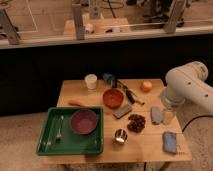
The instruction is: Stack bowls on top of each other
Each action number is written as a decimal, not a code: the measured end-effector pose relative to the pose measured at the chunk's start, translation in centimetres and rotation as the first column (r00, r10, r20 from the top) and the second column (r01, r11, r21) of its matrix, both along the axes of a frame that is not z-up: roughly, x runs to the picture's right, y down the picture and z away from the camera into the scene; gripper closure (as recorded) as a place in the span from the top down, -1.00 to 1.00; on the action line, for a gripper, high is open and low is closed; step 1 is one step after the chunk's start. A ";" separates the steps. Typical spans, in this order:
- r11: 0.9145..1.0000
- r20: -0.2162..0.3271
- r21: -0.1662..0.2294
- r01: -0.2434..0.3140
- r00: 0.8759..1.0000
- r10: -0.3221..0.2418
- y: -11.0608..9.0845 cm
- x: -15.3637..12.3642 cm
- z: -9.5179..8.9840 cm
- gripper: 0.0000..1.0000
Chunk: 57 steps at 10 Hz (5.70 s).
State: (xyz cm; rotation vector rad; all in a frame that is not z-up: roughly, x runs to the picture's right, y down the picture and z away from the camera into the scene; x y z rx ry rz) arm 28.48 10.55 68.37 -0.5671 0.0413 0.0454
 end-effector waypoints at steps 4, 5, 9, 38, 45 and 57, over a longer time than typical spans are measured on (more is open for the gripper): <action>1.000 0.000 0.001 0.000 1.000 0.000 0.0 0.0 0.0 0.60; 1.000 0.000 0.001 0.000 1.000 0.000 0.0 0.0 0.0 0.60; 1.000 -0.001 0.001 -0.001 1.000 0.001 0.0 0.1 0.0 0.60; 0.978 0.253 0.151 0.144 0.951 -0.179 -3.0 -11.8 1.3 0.60; 0.959 0.317 0.187 0.211 0.912 -0.262 -2.4 -20.4 9.6 0.60; 0.968 0.346 0.115 0.224 0.904 -0.250 -1.5 -22.0 18.3 0.59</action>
